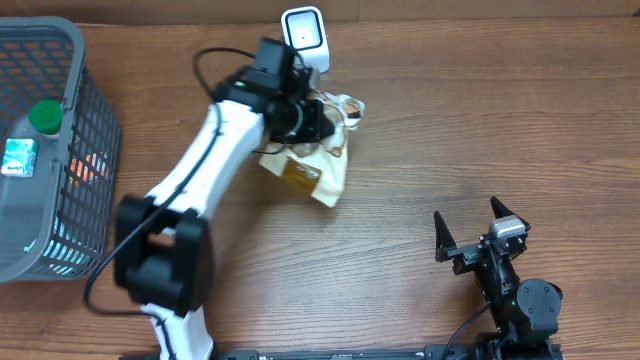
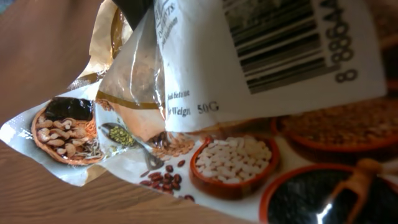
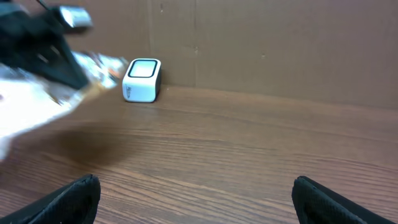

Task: Scan the item barcode
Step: 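Lift the snack bag out and carry it toward the white scanner, then release the snack bag on the table and withdraw the left gripper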

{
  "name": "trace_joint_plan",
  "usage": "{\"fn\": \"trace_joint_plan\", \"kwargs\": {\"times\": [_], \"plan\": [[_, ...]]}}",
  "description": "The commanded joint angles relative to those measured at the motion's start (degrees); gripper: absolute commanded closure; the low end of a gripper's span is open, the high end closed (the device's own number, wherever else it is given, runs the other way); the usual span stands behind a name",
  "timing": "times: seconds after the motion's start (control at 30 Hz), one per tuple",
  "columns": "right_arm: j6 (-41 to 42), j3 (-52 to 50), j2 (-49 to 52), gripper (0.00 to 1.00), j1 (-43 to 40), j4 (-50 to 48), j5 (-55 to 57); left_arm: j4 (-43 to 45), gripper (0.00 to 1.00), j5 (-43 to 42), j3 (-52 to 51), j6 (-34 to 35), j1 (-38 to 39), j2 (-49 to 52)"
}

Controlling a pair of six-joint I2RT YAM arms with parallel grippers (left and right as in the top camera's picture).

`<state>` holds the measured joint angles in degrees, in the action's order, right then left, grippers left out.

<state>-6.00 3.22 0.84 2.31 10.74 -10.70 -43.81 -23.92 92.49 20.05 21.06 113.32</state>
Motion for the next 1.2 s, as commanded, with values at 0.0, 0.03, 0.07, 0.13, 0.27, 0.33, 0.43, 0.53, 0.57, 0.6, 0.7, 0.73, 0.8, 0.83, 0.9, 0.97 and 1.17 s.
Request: {"fn": "trace_joint_plan", "kwargs": {"times": [0.0, 0.03, 0.07, 0.13, 0.27, 0.33, 0.43, 0.53, 0.57, 0.6, 0.7, 0.73, 0.8, 0.83, 0.9, 0.97, 1.17], "plan": [[-0.09, 0.04, -0.68, 0.0, 0.24, -0.17, -0.33, 2.03, 0.95, 0.13, -0.48, 6.62, 2.51, 3.67], [-0.09, 0.04, -0.68, 0.0, 0.24, -0.17, -0.33, 2.8, 0.95, 0.15, -0.48, 7.72, 3.34, 5.09], [-0.09, 0.04, -0.68, 0.0, 0.24, -0.2, -0.33, 3.19, 0.91, 0.15, -0.48, 7.87, 3.72, 5.77], [-0.07, 0.02, -0.68, 0.0, 0.24, -0.17, -0.31, 3.37, 0.69, 0.46, -0.48, 7.8, 4.33, 6.75], [-0.07, 0.04, -0.68, 0.0, 0.24, -0.2, -0.33, 2.71, 0.29, 2.99, -0.46, 7.28, 4.76, 6.88], [-0.07, 0.04, -0.68, 0.0, 0.24, -0.2, -0.33, 2.69, 0.08, 3.39, -0.24, 6.88, 4.5, 6.69], [-0.09, 0.04, -0.68, 0.0, 0.24, -0.17, -0.33, 1.2, 0.01, 3.69, 1.03, 5.09, 3.21, 5.77], [-0.07, 0.04, -0.68, 0.0, 0.24, -0.17, -0.31, -2.91, 0.0, 6.27, 3.63, 3.06, 0.76, 3.08], [-0.07, 0.04, -0.68, 0.0, 0.24, -0.17, -0.33, -4.61, 0.0, 7.15, 4.87, 2.08, -0.22, 2.03], [-0.07, 0.02, -0.68, 0.0, 0.24, -0.17, -0.33, -6.75, 0.0, 8.46, 6.58, 0.9, -1.42, 0.72], [-0.09, 0.02, -0.68, 0.0, 0.24, -0.17, -0.33, -12.46, 0.0, 12.48, 11.91, -3.06, -4.72, -3.61], [-0.07, 0.04, -0.68, 0.0, 0.24, -0.17, -0.33, -14.34, 0.0, 14.1, 13.92, -4.55, -5.9, -5.38], [-0.09, 0.04, -0.68, 0.0, 0.24, -0.17, -0.33, -16.87, 0.01, 17.03, 17.7, -7.08, -8.09, -8.74], [-0.09, 0.04, -0.68, 0.0, 0.24, -0.17, -0.31, -17.51, 0.0, 18.01, 19.63, -8.44, -9.4, -10.6], [-0.07, 0.02, -0.68, 0.0, 0.24, -0.17, -0.33, -17.64, 0.01, 18.58, 22.86, -10.32, -12.28, -13.88], [-0.07, 0.04, -0.68, 0.0, 0.24, -0.17, -0.31, -17.31, 0.0, 18.56, 25.75, -10.67, -16.13, -16.76], [-0.09, 0.04, -0.68, 0.0, 0.24, -0.17, -0.31, -16.24, 0.0, 18.95, 28.96, -9.27, -33.18, -21.99]]}}
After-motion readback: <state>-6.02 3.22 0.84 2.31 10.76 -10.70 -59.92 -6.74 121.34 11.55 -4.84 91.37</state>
